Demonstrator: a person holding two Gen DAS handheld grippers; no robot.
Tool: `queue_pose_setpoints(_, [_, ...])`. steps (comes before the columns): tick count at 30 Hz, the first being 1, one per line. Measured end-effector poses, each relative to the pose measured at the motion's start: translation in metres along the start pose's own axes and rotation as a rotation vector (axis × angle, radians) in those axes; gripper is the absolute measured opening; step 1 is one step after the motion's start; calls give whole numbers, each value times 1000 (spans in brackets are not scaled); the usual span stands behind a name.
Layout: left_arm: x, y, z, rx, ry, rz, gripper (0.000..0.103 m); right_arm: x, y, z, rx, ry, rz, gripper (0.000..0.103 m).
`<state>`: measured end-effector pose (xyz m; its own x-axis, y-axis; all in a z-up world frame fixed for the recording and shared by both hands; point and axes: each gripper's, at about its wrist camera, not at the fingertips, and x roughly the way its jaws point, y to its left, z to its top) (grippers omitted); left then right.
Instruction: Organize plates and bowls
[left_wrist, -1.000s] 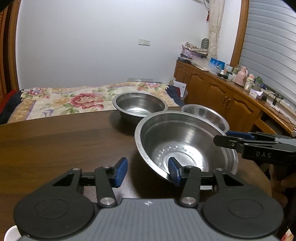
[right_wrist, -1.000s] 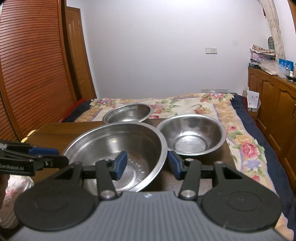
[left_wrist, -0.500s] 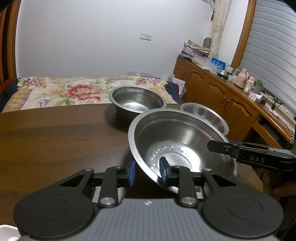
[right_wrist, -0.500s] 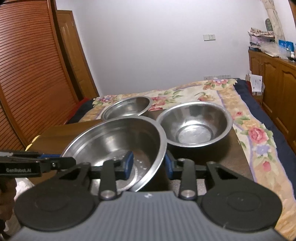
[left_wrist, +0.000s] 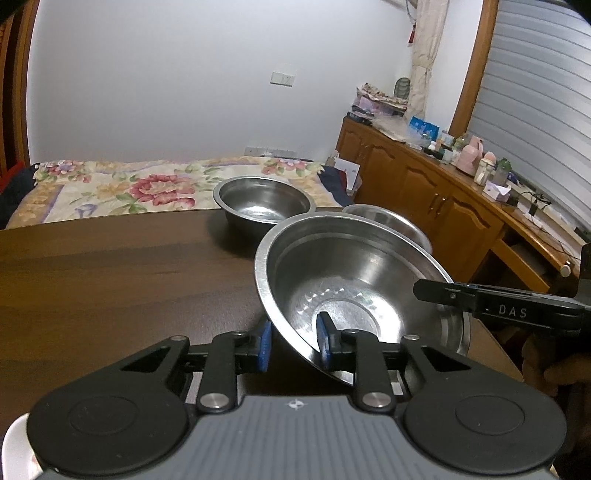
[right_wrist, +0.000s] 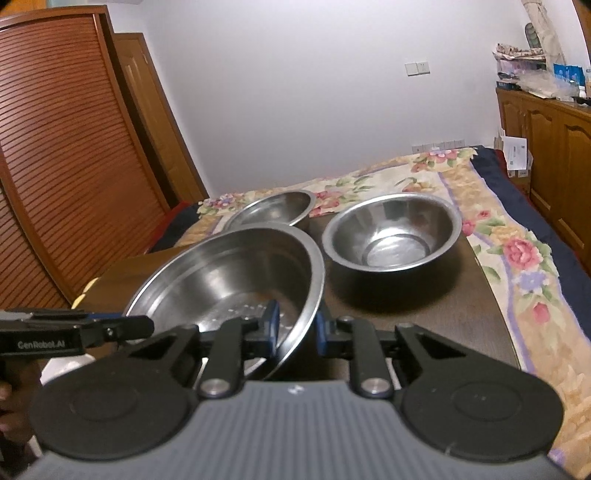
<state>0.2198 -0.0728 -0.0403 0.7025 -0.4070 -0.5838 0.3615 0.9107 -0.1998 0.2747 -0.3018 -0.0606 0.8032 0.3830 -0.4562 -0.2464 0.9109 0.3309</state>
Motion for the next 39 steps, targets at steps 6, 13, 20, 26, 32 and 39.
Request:
queue_pose_setpoints(6, [-23,-5,-9,21,-23,-7,26,-18,9,-7,-4,-14,-2,22])
queue_pose_setpoints(13, [-40,-10,-25,26,-25,-27,26,-34,13,-20,3,-17,-13,22])
queue_pose_setpoints(20, [-49,-18,-40,37,-20,-39,26,-46,15,-34,12,-12,-24,22])
queue_pose_setpoints(26, [-58,-22,-55,49,-17,-33,27,-53,16,-44,13,-8,-29,22])
queue_pose_setpoints(32, [-63,-25,-63,50,-8,-30,27,-56,17,-52,21,-1,-23,22])
queue_pose_setpoints(39, [-60,-26,-65,59,6,-30,27,-59,18,-62,32,7,-24,22])
